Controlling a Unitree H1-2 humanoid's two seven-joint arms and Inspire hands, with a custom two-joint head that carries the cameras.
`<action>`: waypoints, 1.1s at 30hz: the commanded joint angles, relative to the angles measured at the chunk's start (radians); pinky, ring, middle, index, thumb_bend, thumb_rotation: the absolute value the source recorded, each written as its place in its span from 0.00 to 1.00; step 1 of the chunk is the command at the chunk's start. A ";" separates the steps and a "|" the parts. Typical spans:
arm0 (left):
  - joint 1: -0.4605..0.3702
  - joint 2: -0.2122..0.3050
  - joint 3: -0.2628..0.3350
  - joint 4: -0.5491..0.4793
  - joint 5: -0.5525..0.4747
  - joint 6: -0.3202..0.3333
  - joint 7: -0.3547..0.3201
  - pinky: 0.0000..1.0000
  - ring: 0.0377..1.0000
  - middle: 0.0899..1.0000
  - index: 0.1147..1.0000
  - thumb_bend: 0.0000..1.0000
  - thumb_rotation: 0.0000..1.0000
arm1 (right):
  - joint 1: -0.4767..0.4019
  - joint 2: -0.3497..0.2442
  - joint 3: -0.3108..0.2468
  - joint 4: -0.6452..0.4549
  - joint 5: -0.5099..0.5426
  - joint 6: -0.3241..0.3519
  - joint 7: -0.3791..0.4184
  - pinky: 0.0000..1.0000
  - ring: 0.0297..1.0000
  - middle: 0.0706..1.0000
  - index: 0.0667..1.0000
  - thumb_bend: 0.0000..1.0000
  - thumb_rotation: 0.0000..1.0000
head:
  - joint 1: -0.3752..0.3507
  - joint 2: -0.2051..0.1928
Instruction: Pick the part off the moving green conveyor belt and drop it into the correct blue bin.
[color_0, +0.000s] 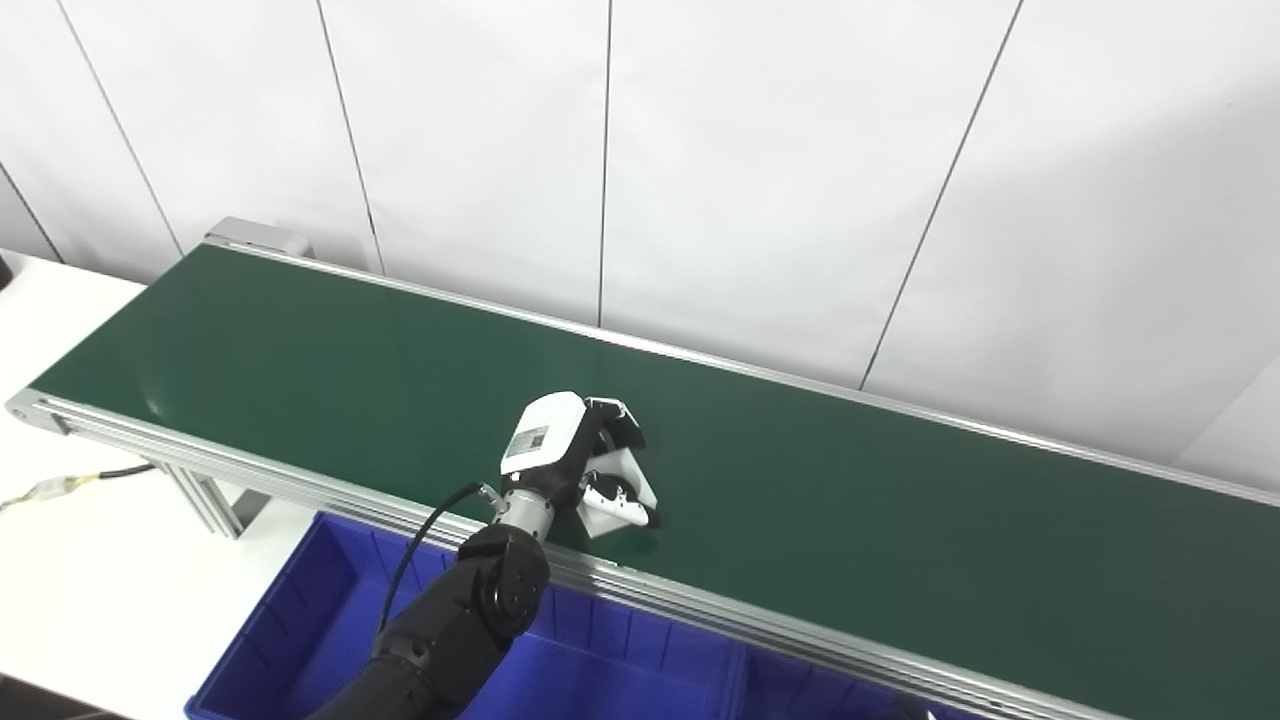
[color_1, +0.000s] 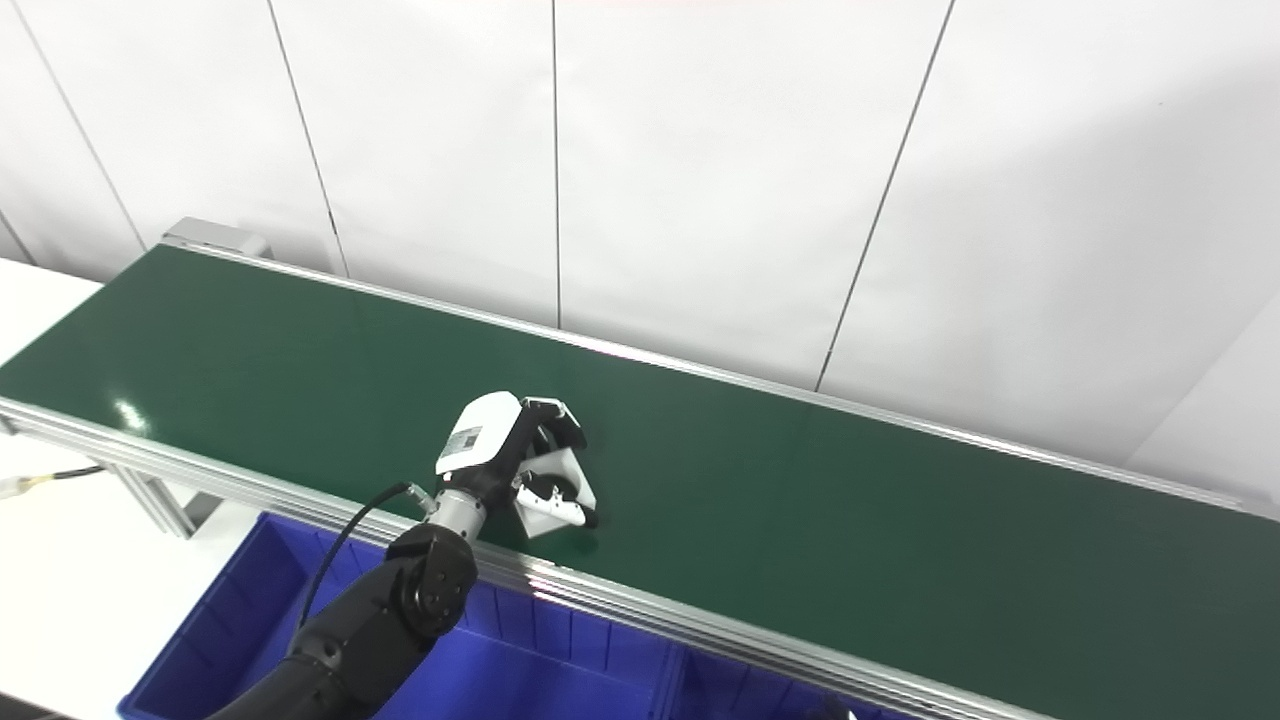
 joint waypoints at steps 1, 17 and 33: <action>0.000 0.011 0.004 -0.019 -0.004 0.030 -0.027 0.20 0.25 0.36 0.42 0.52 0.00 | -0.005 0.001 -0.005 -0.024 0.000 -0.052 -0.005 0.89 0.86 0.82 0.88 0.73 0.75 | 0.001 0.001; 0.080 0.011 0.048 -0.253 -0.016 -0.039 -0.004 0.24 0.29 0.36 0.44 0.50 0.00 | -0.015 -0.003 -0.019 -0.023 0.010 -0.052 0.013 0.88 0.86 0.82 0.88 0.69 0.74 | -0.008 0.014; 0.226 0.035 0.130 -0.653 -0.093 -0.088 -0.117 0.34 0.40 0.47 0.42 0.50 0.00 | -0.008 0.000 -0.027 -0.039 0.017 -0.052 0.038 0.89 0.86 0.81 0.87 0.76 0.71 | -0.061 0.042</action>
